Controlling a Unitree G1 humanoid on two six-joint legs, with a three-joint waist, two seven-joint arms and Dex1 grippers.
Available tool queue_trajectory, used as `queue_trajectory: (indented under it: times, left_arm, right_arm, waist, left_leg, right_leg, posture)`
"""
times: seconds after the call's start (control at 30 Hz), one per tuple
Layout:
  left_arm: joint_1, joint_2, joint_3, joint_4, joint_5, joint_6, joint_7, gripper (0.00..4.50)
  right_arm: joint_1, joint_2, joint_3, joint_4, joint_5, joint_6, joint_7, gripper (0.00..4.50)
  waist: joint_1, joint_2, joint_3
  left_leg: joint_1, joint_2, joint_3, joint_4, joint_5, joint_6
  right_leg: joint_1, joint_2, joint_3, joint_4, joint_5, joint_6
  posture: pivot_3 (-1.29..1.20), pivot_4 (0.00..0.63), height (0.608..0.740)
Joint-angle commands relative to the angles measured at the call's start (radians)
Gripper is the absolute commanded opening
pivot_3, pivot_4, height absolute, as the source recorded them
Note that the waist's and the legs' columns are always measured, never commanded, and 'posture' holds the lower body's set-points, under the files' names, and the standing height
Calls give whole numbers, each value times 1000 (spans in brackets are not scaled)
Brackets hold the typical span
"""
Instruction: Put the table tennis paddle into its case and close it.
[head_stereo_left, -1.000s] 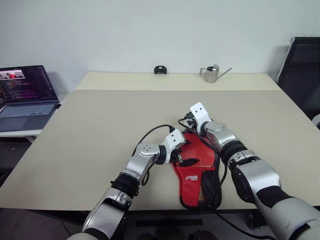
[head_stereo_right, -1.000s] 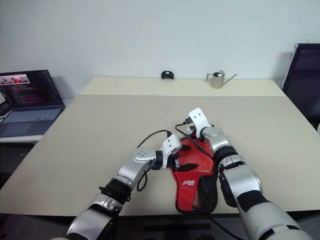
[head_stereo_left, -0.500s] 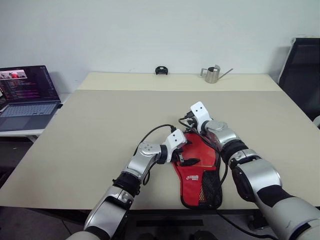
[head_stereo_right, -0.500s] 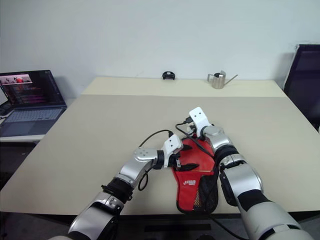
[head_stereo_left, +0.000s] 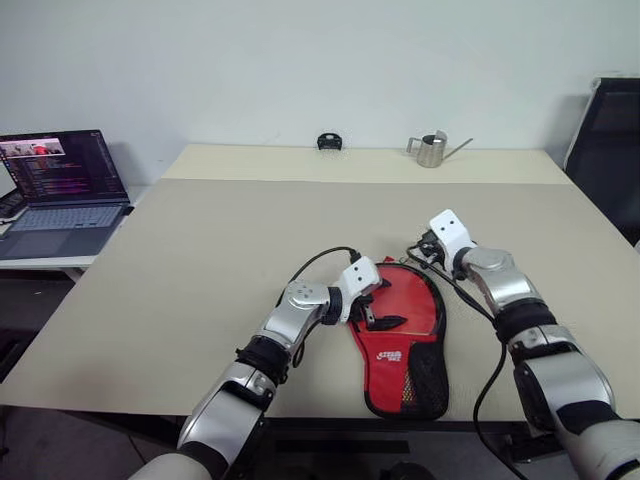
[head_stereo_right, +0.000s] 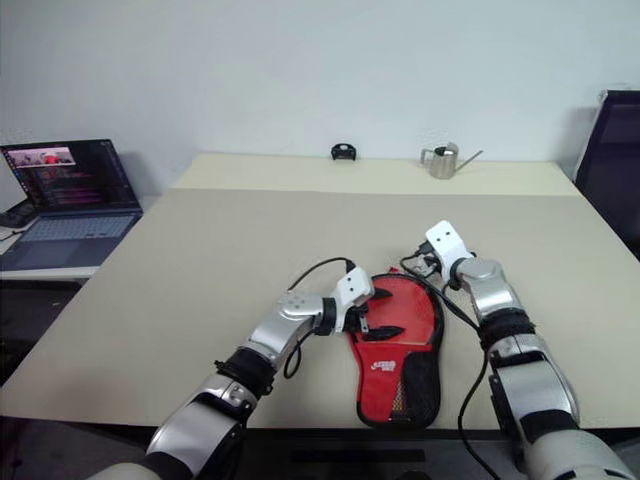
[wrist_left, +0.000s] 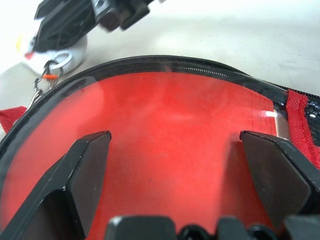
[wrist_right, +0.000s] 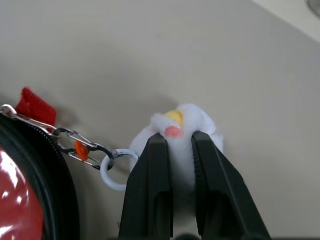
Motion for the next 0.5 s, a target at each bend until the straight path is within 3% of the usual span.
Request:
queue_trajectory:
  times: [0.03,0.5]
  left_arm:
    - [31,10,-51,84,71,14,-2,4500]
    - [12,-3,-57,127,78,-4,-12,4500]
  right_arm:
    - [51,-82,-25,-163,-2,79,25,156]
    - [418,-417,-46,-878,134,482,341,155]
  waist:
    - [3,0,0]
    - [10,2,-2]
  left_leg:
    - [0,0,0,0,0,0]
    - [-2,-1,-2,0,0,1]
  right_leg:
    - [0,0,0,0,0,0]
    - [1,1,-2,-4,0,1]
  posture:
    - [0,150,740]
    - [0,150,740]
